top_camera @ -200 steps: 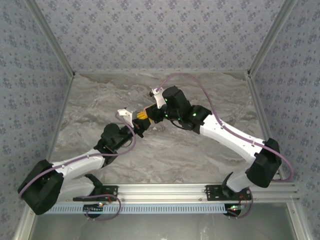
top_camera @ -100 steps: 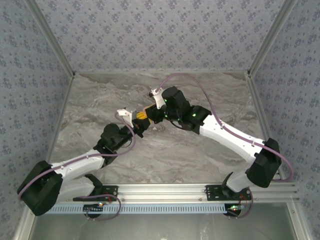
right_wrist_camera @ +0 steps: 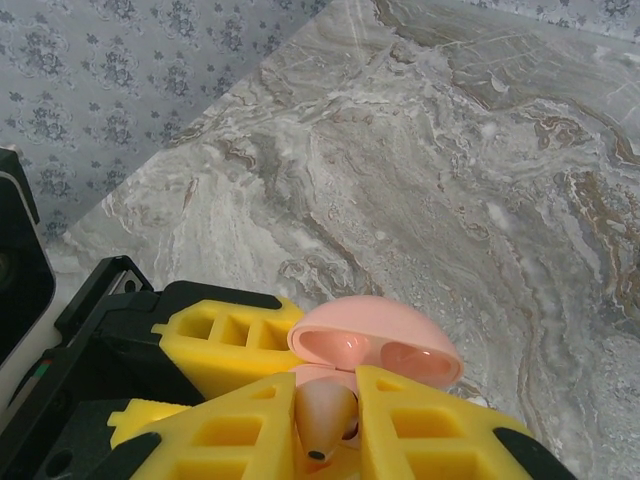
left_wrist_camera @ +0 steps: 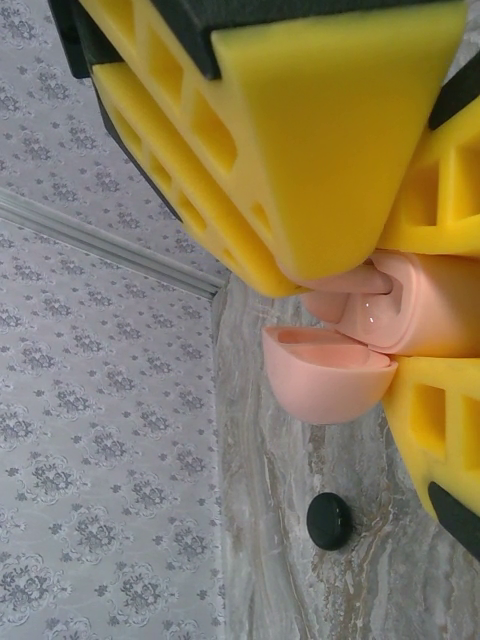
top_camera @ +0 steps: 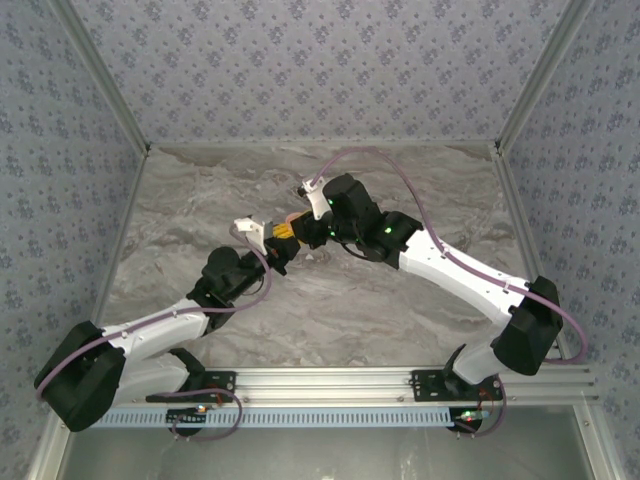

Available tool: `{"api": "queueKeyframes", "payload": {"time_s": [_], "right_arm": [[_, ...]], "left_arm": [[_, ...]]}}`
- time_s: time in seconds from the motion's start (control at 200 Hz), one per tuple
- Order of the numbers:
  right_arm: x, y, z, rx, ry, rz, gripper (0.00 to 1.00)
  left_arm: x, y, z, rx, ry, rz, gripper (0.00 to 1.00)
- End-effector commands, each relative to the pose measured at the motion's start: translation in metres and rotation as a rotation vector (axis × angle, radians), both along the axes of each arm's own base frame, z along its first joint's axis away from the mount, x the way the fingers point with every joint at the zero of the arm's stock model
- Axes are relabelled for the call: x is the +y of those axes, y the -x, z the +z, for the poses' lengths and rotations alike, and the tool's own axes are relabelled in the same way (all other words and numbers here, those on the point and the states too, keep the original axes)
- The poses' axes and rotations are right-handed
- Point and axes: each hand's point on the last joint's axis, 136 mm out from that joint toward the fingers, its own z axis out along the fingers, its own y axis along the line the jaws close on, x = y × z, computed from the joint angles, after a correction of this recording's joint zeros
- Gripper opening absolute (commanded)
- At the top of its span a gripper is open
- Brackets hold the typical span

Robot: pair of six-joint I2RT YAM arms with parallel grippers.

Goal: Insert wireless bluetooth earbuds into charging case

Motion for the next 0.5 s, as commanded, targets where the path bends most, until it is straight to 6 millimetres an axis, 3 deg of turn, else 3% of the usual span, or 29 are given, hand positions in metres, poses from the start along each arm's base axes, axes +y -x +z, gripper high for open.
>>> {"api": "queueKeyframes", "payload": {"time_s": [0.0,0.495], "right_arm": [[0.0059,0.0111,0.0024,0.026,0.004,0.04,0.23],[0.0067,0.009,0.0043,0.039,-0.005,0.03,0.34]], "left_arm": [[-0.0013,0.0009,0.0389,-0.079,0.066,-0.005,0.05],[-0.0047,0.0024,0.0358,-0.076,0.045,-0.025,0.05]]}}
